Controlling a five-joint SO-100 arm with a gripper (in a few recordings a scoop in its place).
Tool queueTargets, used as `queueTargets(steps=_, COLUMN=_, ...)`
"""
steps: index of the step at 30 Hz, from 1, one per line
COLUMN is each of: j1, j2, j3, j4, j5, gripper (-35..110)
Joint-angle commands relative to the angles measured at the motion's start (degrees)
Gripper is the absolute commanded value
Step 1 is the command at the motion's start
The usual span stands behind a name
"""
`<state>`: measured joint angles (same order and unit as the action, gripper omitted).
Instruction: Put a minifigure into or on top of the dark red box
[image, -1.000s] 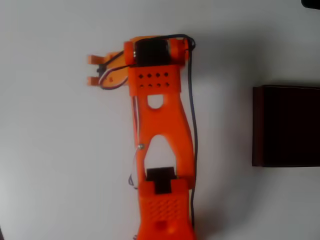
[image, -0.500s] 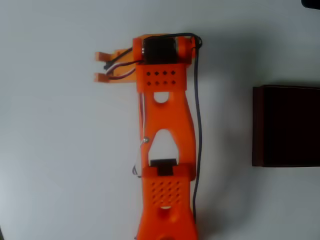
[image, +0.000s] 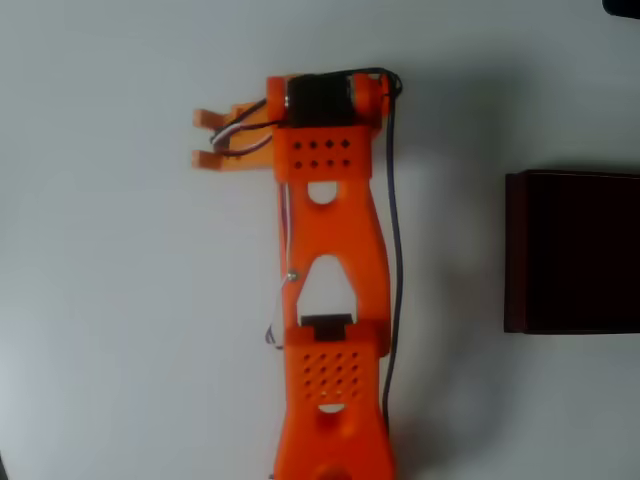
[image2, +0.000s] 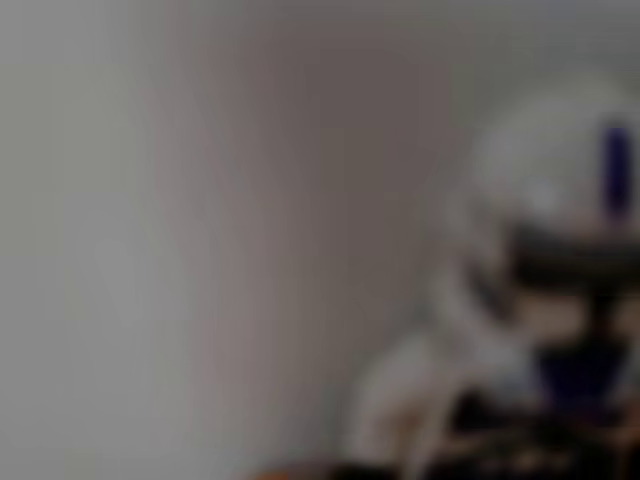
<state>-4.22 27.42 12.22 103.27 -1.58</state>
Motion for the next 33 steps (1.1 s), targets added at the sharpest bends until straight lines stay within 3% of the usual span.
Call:
queueTargets(steps=1, j1=0.3, j2=0.4, j3=-2.5, j4=0.9, j5=-1.2, gripper=21)
queueTargets(steps=13, j1=1.3, j2=-1.6, j3=-3.5, j4=1.0, j5=-0.4, gripper=20)
queueTargets(steps=21, j1=1.0, j2=-1.9, j3=-3.7, j4=1.1, j5=-0.3, gripper=5)
queueTargets(steps=33, j1=0.8, j2=0.5, j3=-0.6, j4=1.4, j5=0.2, gripper=0)
